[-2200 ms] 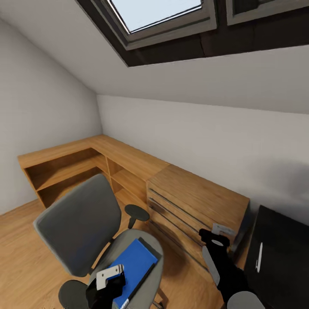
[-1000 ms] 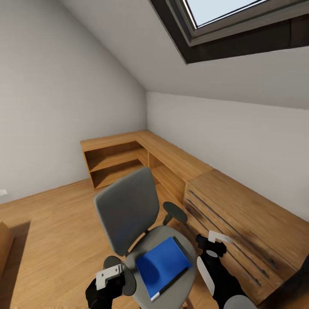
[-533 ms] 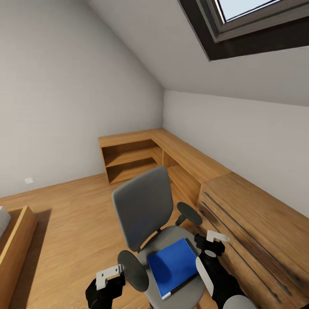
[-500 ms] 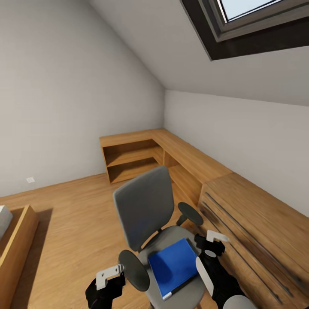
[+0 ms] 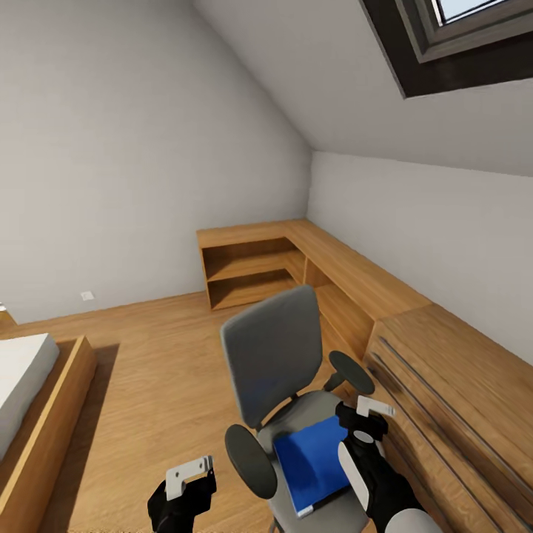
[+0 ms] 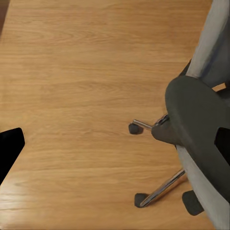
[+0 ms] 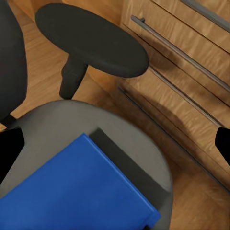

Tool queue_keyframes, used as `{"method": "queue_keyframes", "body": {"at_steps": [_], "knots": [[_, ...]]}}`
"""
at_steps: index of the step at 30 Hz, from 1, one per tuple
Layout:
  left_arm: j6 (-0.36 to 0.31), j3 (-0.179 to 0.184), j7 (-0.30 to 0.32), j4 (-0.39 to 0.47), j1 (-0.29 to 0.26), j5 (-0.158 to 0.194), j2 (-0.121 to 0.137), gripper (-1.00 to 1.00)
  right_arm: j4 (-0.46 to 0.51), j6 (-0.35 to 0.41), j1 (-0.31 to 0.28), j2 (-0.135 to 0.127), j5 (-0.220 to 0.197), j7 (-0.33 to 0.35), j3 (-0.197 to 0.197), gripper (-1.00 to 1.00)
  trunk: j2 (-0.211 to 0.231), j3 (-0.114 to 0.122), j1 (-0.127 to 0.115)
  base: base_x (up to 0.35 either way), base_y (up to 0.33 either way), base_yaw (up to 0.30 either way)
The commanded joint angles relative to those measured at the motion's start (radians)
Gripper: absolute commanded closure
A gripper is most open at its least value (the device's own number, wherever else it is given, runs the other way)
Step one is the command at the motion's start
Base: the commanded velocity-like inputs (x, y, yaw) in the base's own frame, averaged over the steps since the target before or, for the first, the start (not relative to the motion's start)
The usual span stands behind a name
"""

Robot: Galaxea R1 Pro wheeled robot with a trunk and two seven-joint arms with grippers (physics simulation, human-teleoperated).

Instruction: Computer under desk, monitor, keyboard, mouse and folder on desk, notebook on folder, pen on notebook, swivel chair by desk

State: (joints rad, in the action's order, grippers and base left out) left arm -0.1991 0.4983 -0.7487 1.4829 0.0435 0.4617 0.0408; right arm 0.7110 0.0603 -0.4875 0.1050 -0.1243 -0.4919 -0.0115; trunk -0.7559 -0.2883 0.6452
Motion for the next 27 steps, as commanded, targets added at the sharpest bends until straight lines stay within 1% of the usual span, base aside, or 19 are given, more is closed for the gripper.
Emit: {"method": "queue_keyframes", "body": {"at_steps": [1,12,14,15,16,17,24,26,27], "knots": [[-0.005,0.002,-0.006,0.002,-0.001,0.004,0.001,-1.0,0.003,0.004,0.0,0.0,-0.004,-0.004,-0.001,-1.0,-0.001,-0.001,0.0,0.0,0.0,0.059],[-0.005,0.002,-0.005,0.002,-0.001,0.004,0.0,-1.0,0.01,-0.032,0.0,-0.006,-0.007,0.012,0.0,-1.0,-0.001,-0.002,0.0,0.0,0.0,0.017],[-0.005,0.003,-0.005,0.002,-0.001,0.004,-0.001,-1.0,0.023,-0.034,0.0,-0.007,-0.007,0.026,0.001,-1.0,-0.001,-0.002,0.0,0.0,0.0,0.001],[-0.005,0.003,-0.005,0.003,-0.001,0.003,-0.004,-1.0,0.048,-0.034,0.001,-0.009,-0.007,0.078,0.004,-1.0,-0.001,-0.002,0.0,0.0,0.0,0.0],[-0.005,0.003,-0.005,0.004,-0.001,0.003,-0.004,-1.0,0.057,-0.032,0.001,-0.011,-0.008,0.11,0.004,-1.0,-0.001,-0.002,0.0,0.0,0.0,0.0],[-0.005,0.002,-0.005,0.004,-0.001,0.003,-0.004,-1.0,0.058,-0.031,0.001,-0.012,-0.009,0.119,0.005,-1.0,-0.001,-0.002,0.0,0.0,0.0,0.0],[-0.005,-0.004,-0.008,0.004,-0.001,0.003,-0.004,-1.0,0.063,-0.03,0.001,-0.027,-0.012,0.175,0.005,-1.0,-0.05,-0.024,0.027,0.0,0.0,0.0],[-0.005,-0.004,-0.009,0.004,-0.001,0.003,-0.004,-1.0,0.063,-0.03,0.001,-0.027,-0.011,0.175,0.005,-1.0,-0.064,-0.031,0.035,0.0,0.0,0.0],[-0.005,-0.016,-0.009,0.003,-0.001,0.004,-0.003,-1.0,0.061,-0.032,0.001,-0.027,-0.011,0.177,0.007,-1.0,-0.071,-0.034,0.039,0.0,0.0,0.0]]}}
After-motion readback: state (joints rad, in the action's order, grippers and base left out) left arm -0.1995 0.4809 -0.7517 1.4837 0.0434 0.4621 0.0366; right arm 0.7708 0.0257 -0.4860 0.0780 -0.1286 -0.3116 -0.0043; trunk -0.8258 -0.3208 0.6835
